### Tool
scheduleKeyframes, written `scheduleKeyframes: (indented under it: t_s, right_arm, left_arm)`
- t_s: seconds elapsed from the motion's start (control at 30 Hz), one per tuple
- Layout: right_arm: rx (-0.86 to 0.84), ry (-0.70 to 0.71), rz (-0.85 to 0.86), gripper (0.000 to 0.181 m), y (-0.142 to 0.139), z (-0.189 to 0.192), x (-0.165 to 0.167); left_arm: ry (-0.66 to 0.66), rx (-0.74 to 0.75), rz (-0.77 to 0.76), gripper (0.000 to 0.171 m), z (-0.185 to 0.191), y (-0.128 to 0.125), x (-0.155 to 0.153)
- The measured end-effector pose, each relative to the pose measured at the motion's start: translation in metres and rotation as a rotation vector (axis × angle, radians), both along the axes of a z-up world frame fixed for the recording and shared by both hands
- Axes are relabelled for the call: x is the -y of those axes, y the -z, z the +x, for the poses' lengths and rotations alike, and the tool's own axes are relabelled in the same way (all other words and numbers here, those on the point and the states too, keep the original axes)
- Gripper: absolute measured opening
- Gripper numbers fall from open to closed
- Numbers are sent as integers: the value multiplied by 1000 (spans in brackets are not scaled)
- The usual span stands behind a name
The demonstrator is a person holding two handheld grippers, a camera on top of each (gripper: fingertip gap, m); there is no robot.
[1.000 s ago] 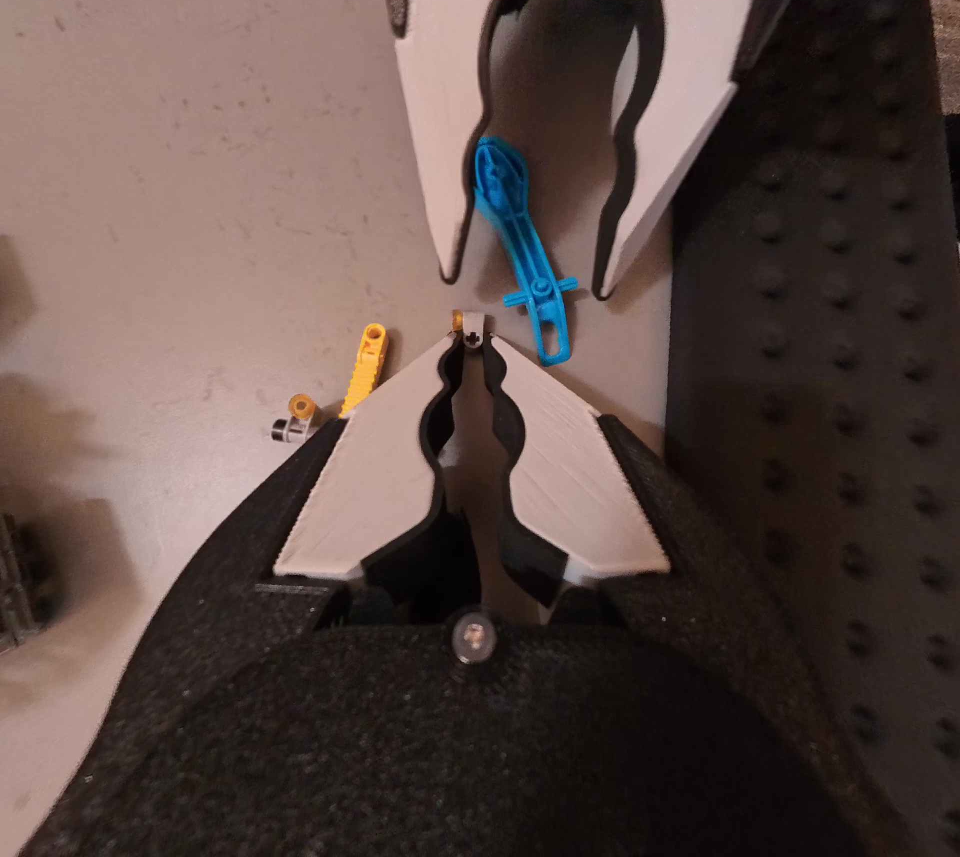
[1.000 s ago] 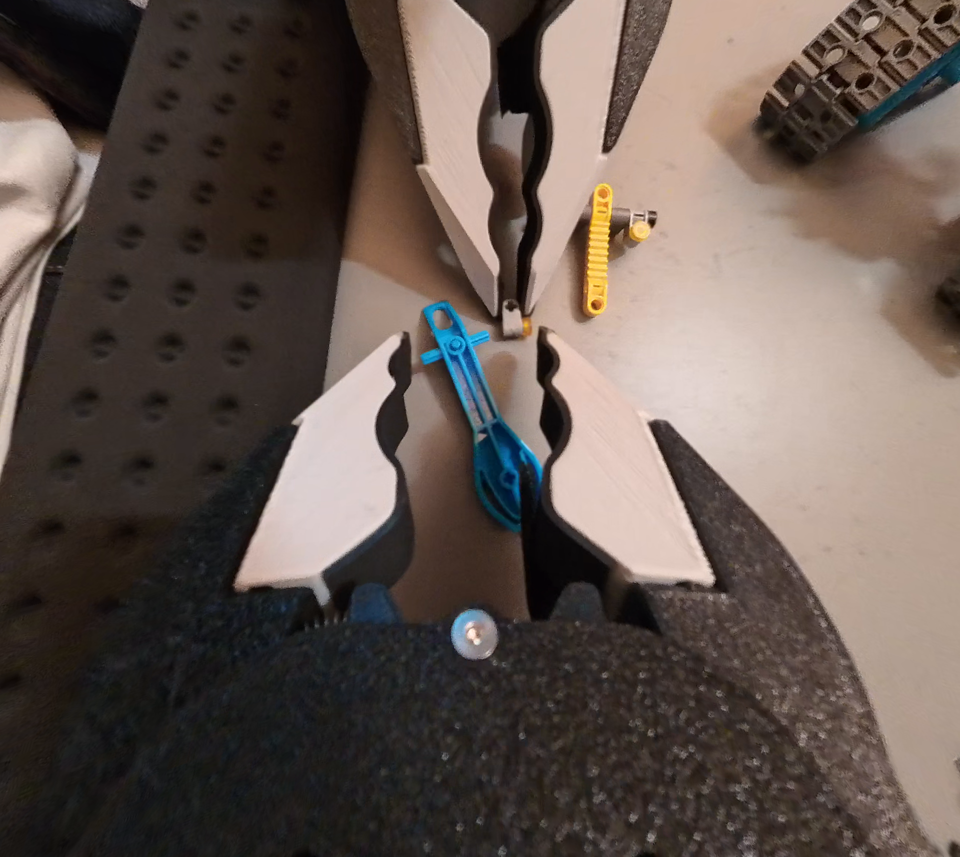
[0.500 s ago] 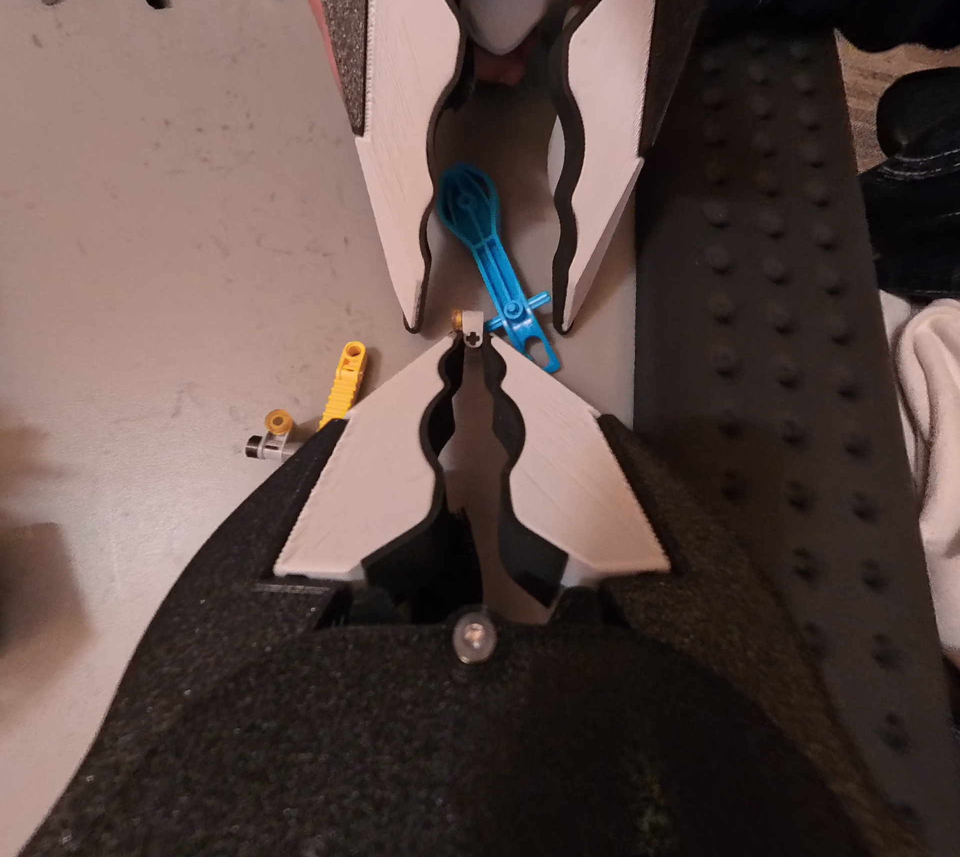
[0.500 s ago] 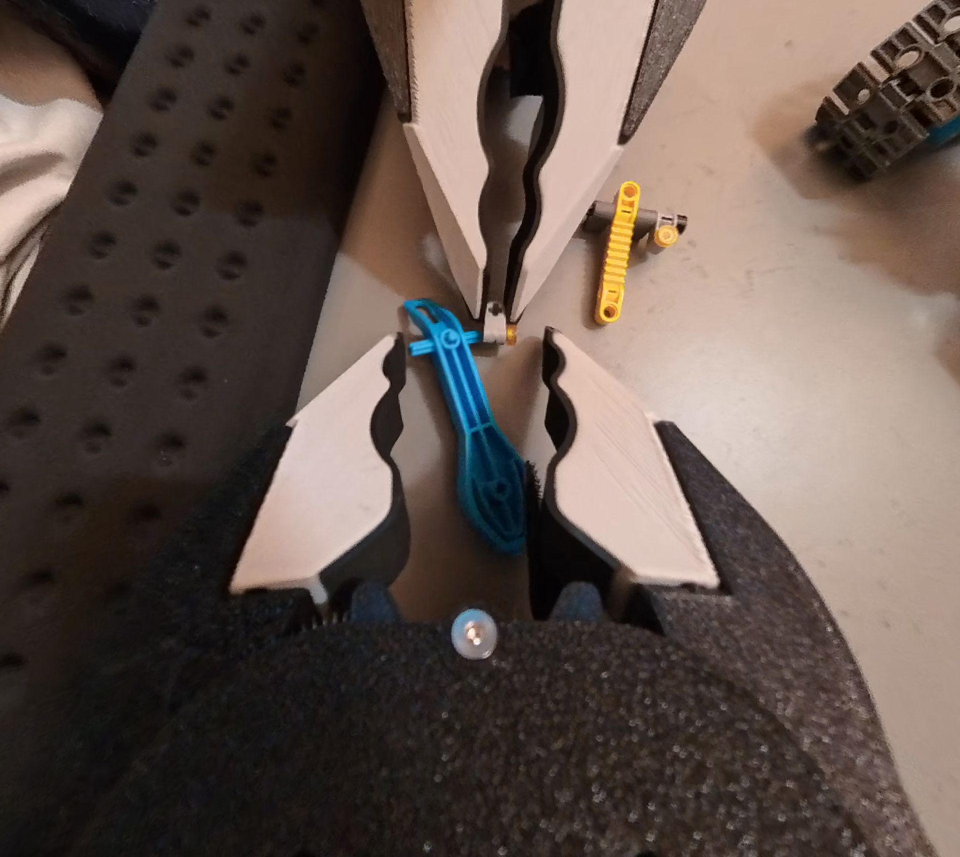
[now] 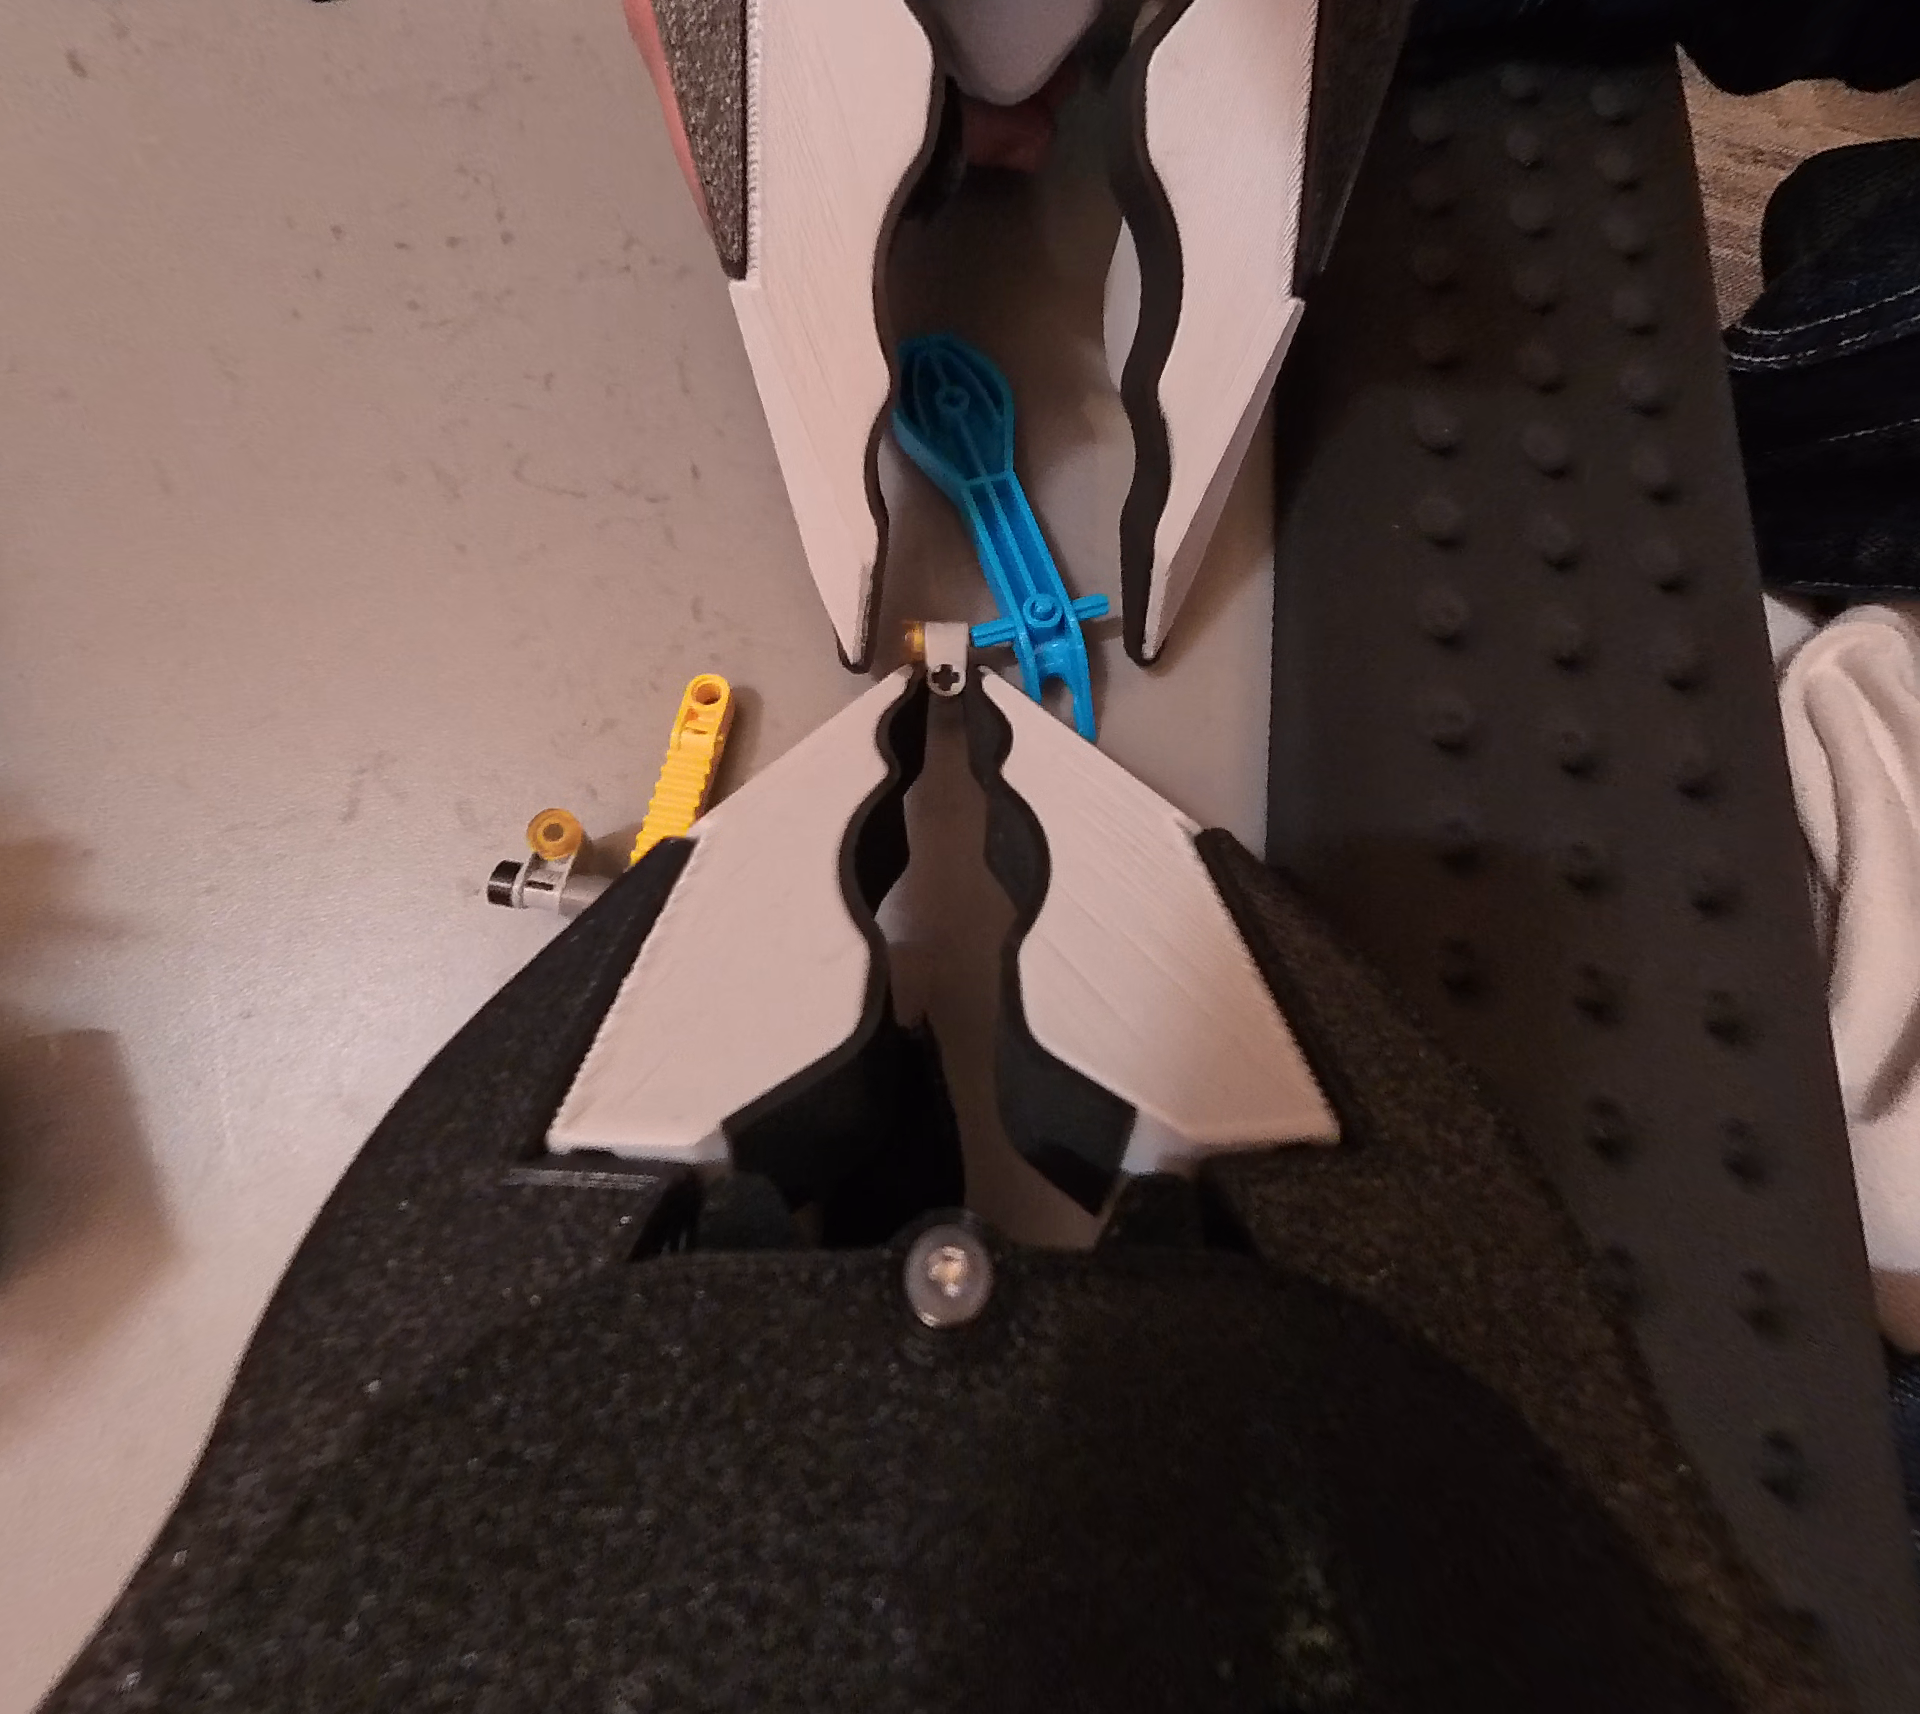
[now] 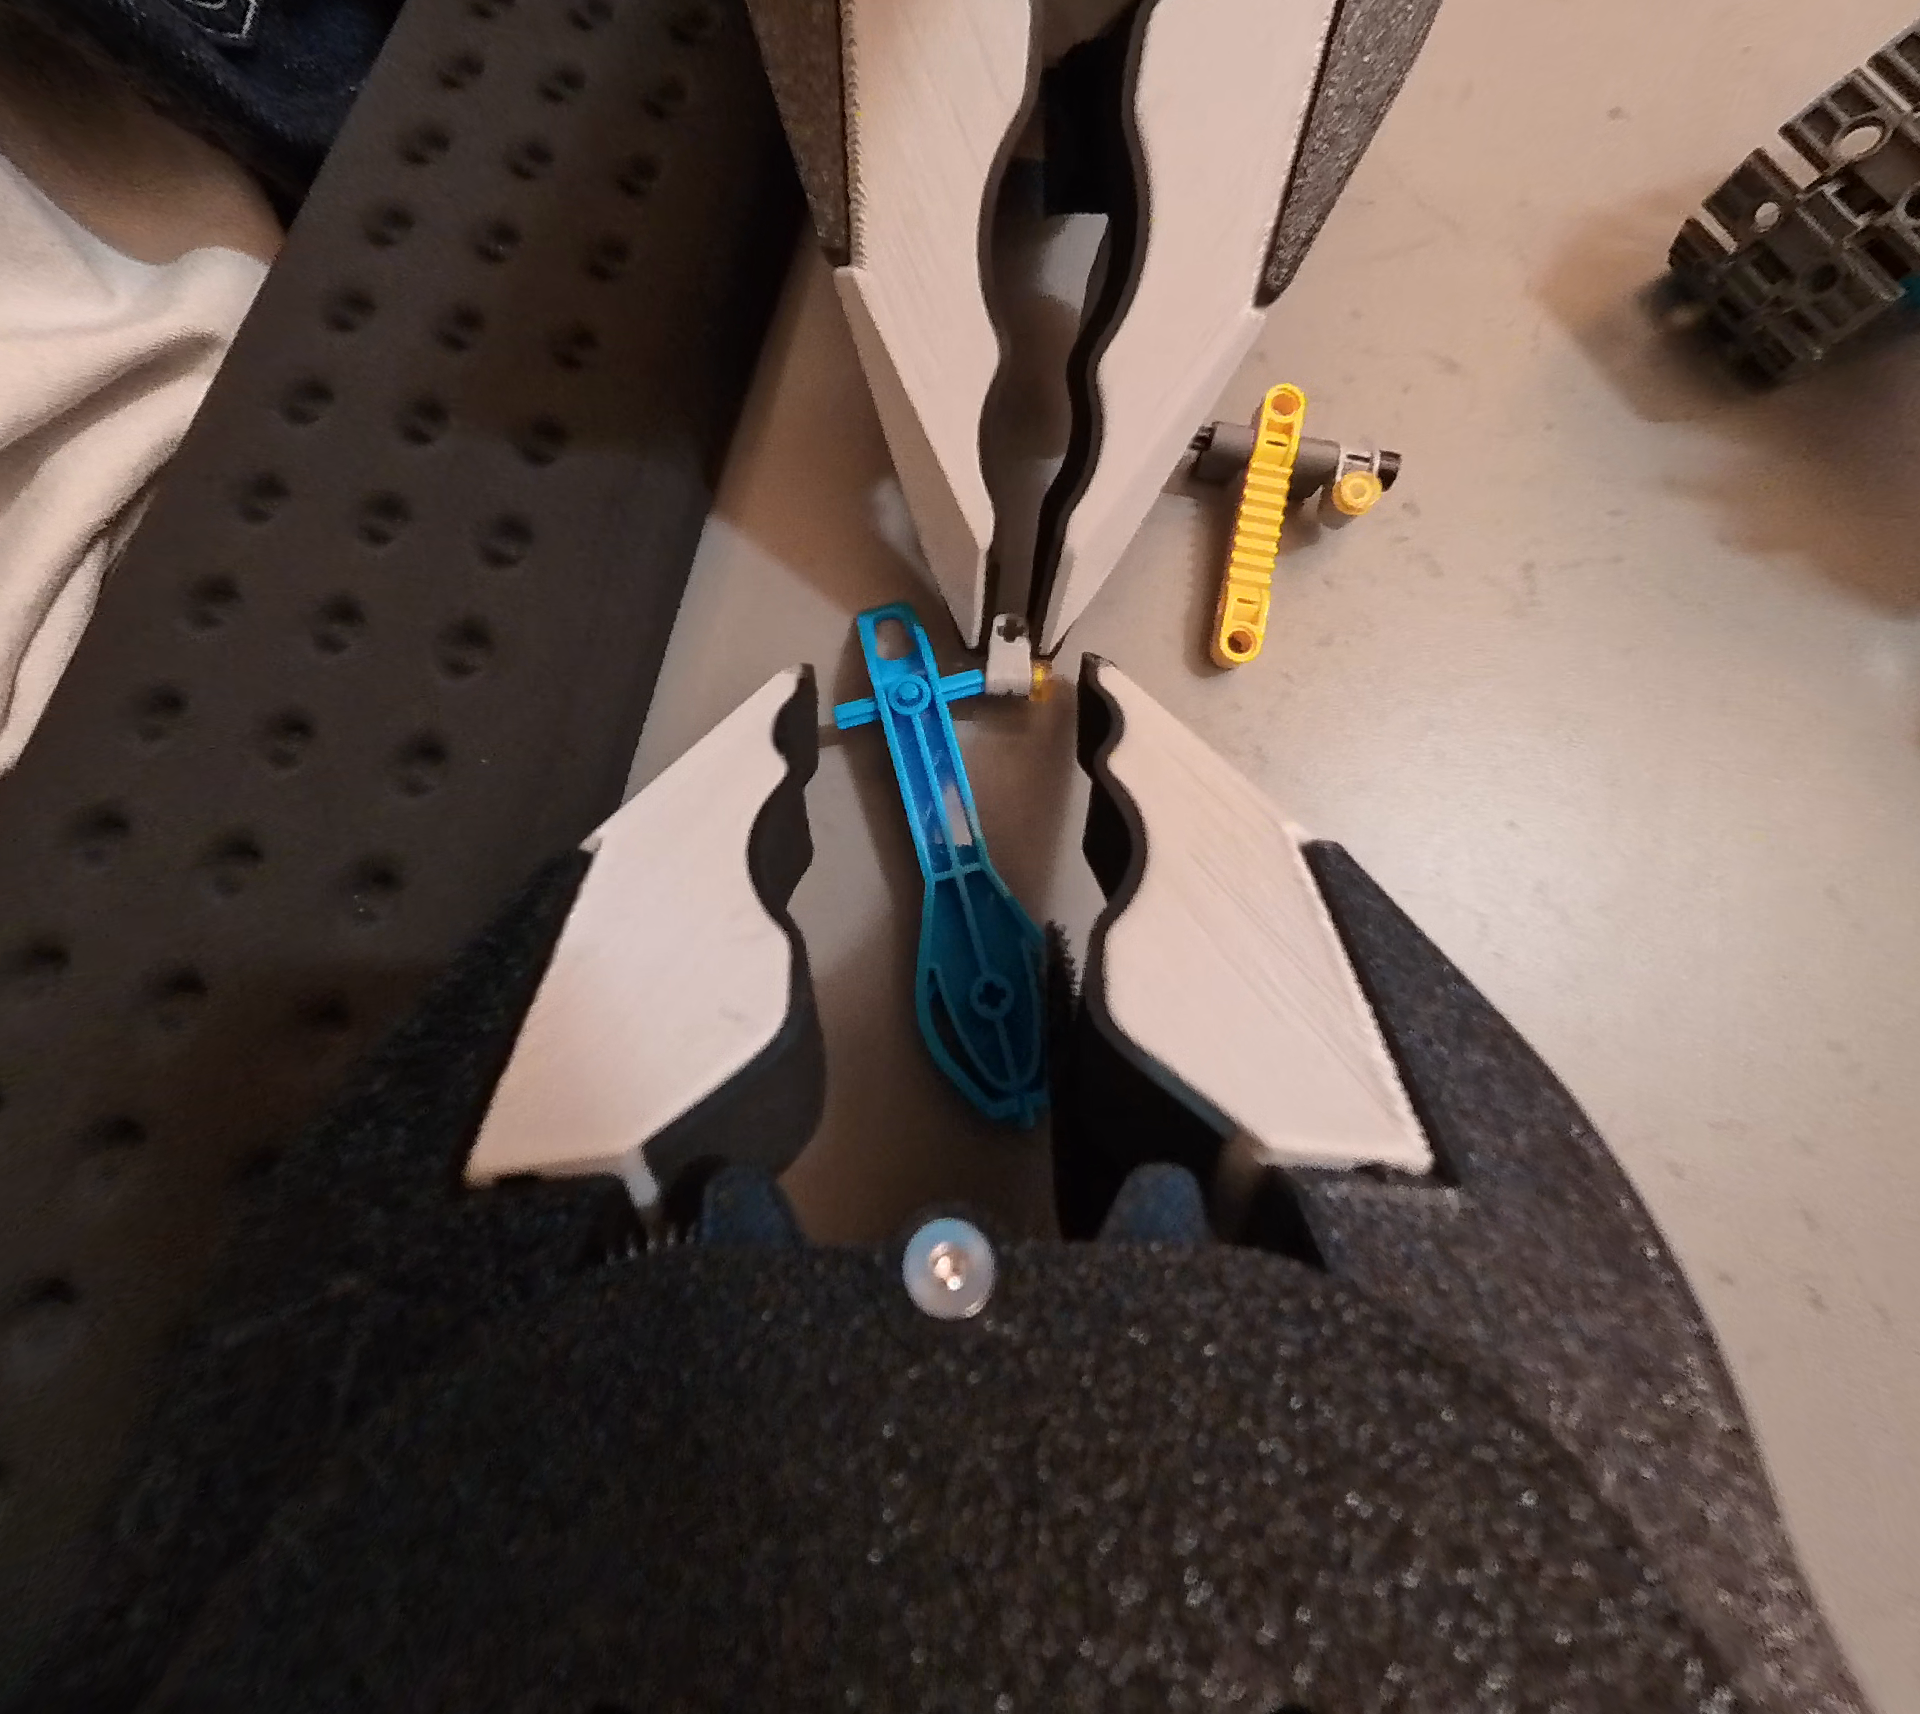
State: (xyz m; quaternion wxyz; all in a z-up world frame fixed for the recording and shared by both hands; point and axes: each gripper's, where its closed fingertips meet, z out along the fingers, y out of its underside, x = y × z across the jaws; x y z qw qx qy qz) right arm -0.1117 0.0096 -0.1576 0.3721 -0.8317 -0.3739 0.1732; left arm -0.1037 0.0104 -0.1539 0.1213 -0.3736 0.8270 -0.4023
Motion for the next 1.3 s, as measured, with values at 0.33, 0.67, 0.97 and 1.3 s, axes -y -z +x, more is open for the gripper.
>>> scheduleKeyframes:
  t_s: [0.33,0.67,0.97,1.3]
  right_arm:
    - [14,-7,-20,42,5,-1,0]
    - [33,17,13,48,4,0,-7]
    - [36,42,21,46,4,2,-10]
    - [2,88,-27,41,5,4,-11]
  left_arm:
    - [-2,6,-5,5,1,-1,1]
    - [-16,83,89,6,2,0,-2]
    - [-36,98,93,5,2,-2,-6]
    - [-60,106,98,6,4,-3,-10]
